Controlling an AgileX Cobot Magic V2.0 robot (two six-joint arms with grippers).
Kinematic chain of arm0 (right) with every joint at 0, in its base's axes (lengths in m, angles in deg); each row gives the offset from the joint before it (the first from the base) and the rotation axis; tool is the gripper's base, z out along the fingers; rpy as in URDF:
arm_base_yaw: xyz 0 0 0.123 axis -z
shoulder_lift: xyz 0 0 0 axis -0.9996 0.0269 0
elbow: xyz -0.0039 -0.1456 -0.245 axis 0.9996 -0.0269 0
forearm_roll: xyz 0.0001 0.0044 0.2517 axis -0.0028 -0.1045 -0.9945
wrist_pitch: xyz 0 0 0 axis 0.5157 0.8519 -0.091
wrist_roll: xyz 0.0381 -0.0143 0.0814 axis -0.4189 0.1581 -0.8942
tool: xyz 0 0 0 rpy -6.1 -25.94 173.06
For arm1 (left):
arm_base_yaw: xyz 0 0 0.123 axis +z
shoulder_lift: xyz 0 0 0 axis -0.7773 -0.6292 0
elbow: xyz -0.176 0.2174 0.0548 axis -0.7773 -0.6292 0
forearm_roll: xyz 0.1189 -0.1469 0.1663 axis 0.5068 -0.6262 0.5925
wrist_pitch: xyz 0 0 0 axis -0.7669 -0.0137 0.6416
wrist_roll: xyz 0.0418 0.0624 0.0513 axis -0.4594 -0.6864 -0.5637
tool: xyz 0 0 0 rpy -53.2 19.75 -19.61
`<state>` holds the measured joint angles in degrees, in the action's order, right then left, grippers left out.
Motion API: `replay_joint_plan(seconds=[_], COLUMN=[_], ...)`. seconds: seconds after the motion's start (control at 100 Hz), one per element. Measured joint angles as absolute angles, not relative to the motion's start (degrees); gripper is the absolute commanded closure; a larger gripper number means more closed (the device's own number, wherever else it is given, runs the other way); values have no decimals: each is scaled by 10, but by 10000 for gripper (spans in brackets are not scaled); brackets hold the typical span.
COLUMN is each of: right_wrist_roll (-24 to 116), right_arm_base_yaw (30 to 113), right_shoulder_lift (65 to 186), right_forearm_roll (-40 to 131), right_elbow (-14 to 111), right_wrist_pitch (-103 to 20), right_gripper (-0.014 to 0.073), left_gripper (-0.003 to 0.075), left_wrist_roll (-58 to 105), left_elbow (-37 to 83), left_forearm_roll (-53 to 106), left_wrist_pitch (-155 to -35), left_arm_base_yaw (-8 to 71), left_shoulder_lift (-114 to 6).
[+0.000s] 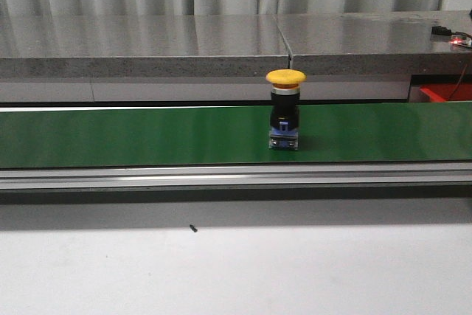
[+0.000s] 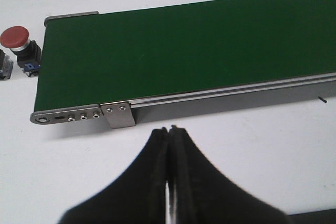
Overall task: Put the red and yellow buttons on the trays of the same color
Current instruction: 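Lower the right gripper onto the yellow button on the belt and grasp it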
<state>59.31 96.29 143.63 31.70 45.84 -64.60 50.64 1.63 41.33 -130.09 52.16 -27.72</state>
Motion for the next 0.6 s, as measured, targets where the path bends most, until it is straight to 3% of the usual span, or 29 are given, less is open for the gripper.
replay_joint_plan(seconds=[0.32, 0.6], right_wrist_roll=[721, 808], right_arm_base_yaw=[836, 785], right_shoulder_lift=[1440, 1501], right_forearm_roll=[287, 208], right_elbow=[458, 458], right_wrist_pitch=[-709, -690], right_gripper=[89, 89], left_gripper=[741, 741], left_wrist_roll=[506, 506], left_elbow=[16, 16], left_forearm_roll=[413, 413], left_wrist_pitch=[-1301, -1301], left_arm_base_yaw=[522, 522], left_shoulder_lift=[-277, -277])
